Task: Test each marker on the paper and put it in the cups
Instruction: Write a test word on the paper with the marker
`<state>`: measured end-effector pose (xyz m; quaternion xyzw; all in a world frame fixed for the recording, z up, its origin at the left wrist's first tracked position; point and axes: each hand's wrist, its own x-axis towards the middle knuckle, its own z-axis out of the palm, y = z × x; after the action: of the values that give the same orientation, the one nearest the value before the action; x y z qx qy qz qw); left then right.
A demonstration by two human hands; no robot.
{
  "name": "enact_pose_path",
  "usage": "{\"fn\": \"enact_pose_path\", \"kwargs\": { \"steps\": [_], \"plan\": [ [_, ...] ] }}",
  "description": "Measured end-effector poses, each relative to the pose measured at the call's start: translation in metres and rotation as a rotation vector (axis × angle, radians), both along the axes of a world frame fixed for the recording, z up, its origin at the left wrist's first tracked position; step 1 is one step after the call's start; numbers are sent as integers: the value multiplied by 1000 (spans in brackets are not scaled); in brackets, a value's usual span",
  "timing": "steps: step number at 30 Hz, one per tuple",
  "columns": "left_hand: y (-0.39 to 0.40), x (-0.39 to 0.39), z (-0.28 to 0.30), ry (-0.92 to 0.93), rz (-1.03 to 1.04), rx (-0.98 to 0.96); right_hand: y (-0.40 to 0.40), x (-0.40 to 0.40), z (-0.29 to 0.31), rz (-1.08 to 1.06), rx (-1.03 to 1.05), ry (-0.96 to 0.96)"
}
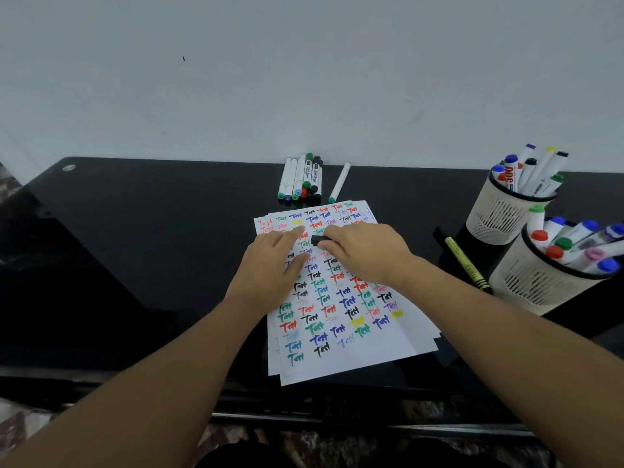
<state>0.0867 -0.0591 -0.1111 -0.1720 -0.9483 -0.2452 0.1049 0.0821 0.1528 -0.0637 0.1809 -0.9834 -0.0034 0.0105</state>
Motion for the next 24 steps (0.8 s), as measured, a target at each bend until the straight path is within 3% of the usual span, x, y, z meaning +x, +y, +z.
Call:
{"fn": "enact_pose_path", "kwargs": {
  "steps": [12,18,22,24],
  "plan": [
    [-4,1,-1,76,-119,-31,-1,5,-2,47,27,2],
    [-2,1,1,19,-86,-9,19,14,4,-110,-482,-79],
    [-3,1,2,25,-90,-10,34,14,-3,-317,-1034,-153],
    [-3,1,1,32,-88,-6,40,16,-9,-343,-1163,-175]
  ]
}}
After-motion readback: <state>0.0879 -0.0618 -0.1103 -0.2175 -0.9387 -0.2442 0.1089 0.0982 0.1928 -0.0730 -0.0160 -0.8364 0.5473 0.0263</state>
